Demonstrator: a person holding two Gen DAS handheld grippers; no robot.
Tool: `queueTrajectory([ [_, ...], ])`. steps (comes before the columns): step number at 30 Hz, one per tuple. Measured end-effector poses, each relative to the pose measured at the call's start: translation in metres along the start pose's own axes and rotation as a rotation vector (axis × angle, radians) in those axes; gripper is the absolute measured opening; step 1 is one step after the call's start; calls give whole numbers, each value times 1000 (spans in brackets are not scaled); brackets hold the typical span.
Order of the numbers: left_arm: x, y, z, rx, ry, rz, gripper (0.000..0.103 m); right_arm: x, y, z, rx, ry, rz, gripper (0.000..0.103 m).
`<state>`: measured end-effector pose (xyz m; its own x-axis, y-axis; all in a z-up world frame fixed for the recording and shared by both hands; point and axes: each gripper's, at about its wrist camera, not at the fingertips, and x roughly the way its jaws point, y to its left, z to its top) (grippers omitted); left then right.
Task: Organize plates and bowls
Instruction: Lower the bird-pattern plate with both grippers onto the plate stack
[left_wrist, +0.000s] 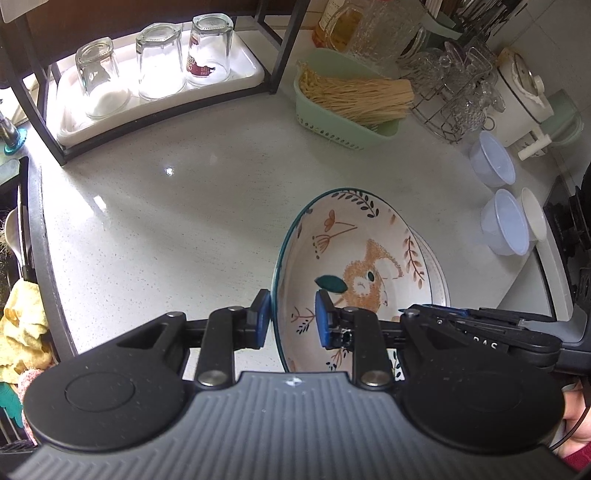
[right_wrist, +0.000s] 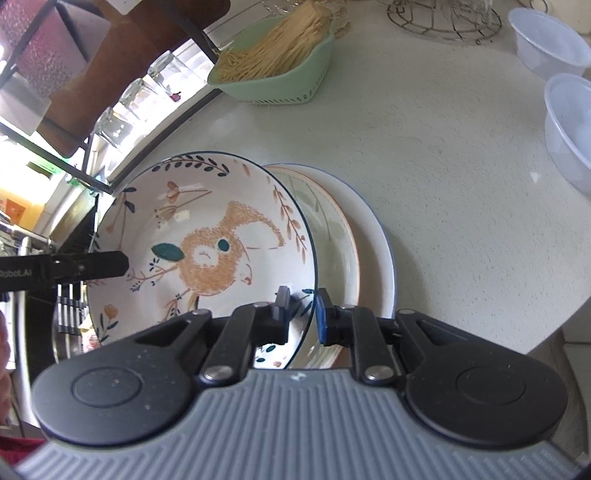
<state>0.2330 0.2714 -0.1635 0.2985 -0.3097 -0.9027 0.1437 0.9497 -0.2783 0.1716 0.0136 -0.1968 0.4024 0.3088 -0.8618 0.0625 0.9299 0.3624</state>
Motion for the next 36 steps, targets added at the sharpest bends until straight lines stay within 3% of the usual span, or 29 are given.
queueTrajectory([
  [3, 0, 0, 0, -6, 4, -5, 29, 5, 5, 1, -42, 3, -41, 17],
  [10, 5, 1, 3, -18, 16, 15, 29, 5, 4, 2, -56, -5, -39, 17],
  [19, 14, -11, 2, 25, 23, 124, 30, 2, 12, 1, -92, -37, -67, 17],
  [24, 17, -12, 3, 18, 39, 129, 30, 1, 12, 1, -80, -58, -78, 16],
  [36, 9, -17, 10, -6, -24, 129, 34, -13, 8, 13, -77, -97, -94, 16],
])
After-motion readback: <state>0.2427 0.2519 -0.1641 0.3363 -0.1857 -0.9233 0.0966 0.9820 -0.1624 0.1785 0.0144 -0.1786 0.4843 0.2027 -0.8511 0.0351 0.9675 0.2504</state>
